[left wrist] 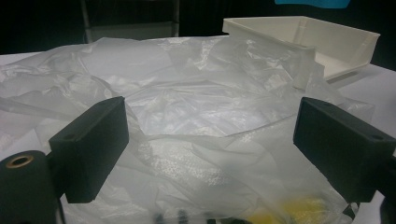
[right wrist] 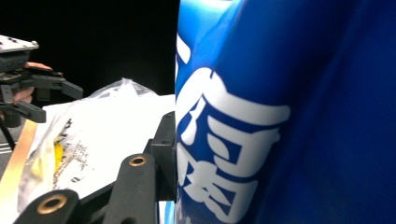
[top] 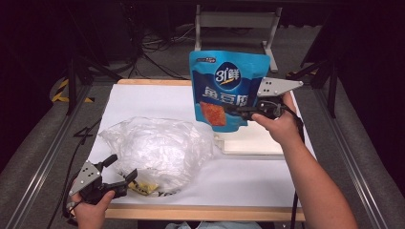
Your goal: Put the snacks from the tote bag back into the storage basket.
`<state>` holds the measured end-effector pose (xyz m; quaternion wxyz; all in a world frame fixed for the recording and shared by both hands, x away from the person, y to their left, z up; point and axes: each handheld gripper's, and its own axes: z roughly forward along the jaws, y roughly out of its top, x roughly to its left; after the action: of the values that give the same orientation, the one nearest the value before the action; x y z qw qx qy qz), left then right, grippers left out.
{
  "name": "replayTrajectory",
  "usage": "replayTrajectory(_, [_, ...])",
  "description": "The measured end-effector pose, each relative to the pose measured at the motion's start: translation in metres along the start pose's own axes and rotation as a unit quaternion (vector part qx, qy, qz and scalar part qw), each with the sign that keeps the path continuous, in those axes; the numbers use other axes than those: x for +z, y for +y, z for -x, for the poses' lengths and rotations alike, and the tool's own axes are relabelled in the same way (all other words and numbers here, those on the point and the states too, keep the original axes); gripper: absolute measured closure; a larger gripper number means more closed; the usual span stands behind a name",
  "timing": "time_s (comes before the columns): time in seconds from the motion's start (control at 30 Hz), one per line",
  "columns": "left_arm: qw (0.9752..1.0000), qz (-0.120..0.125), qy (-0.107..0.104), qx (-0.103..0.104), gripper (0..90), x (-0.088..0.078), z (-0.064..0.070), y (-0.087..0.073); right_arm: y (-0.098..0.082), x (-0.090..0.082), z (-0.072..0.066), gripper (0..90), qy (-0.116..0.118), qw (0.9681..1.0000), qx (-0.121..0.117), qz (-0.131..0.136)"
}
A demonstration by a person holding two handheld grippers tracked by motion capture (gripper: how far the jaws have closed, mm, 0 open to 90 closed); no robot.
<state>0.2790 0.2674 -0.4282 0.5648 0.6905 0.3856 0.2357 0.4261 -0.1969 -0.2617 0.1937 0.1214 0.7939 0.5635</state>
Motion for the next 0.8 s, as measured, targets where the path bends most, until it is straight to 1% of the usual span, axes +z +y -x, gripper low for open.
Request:
replayTrajectory(0.03, [1.0000,0.000,0.000,0.000,11.1,0.000,0.000,0.000,0.000,0.000,0.000,57.9,0.000,1.0000,0.000,0.000])
replayTrajectory(0.07, [1.0000,0.000,0.000,0.000,11.1,0.000,0.000,0.000,-0.003,-0.006,0.005,57.9,-0.007,1.0000,0.003,-0.002])
replayTrajectory(0.13, [1.0000,0.000,0.000,0.000,11.1,0.000,0.000,0.000,-0.005,-0.010,0.009,57.9,-0.012,0.9999,0.005,-0.003])
replayTrajectory(0.23, [1.0000,-0.001,0.000,0.000,11.1,0.000,0.000,0.000,-0.009,-0.017,0.015,57.9,-0.012,0.9997,0.023,-0.003])
replayTrajectory(0.27, [1.0000,-0.001,0.000,0.000,11.1,0.000,0.000,0.000,-0.009,-0.017,0.015,57.9,-0.012,0.9997,0.023,-0.003])
replayTrajectory(0.33, [1.0000,-0.001,0.001,0.000,11.1,0.000,0.000,0.000,-0.013,-0.024,0.021,57.9,-0.026,0.9994,0.024,-0.007])
replayTrajectory(0.47, [1.0000,-0.001,0.001,0.000,11.1,0.000,0.000,0.000,-0.017,-0.031,0.030,57.9,-0.037,0.9989,0.029,-0.003])
replayTrajectory(0.6, [1.0000,-0.007,0.001,0.000,11.1,0.001,0.000,0.000,-0.021,-0.038,0.039,57.9,-0.054,0.9981,0.026,-0.012])
replayTrajectory(0.67, [1.0000,-0.005,0.000,0.000,11.1,0.001,0.000,-0.001,-0.023,-0.040,0.043,57.8,-0.063,0.9976,0.024,-0.016])
replayTrajectory(0.7, [1.0000,-0.003,0.000,0.001,11.1,0.001,0.000,-0.001,-0.025,-0.042,0.046,57.8,-0.069,0.9971,0.024,-0.019])
replayTrajectory(0.73, [1.0000,-0.003,0.000,0.001,11.1,0.001,0.000,-0.001,-0.025,-0.042,0.046,57.8,-0.069,0.9971,0.024,-0.019])
replayTrajectory(0.8, [1.0000,-0.006,0.002,0.000,11.2,0.001,0.000,0.000,-0.030,-0.044,0.053,57.8,-0.077,0.9964,0.029,-0.022])
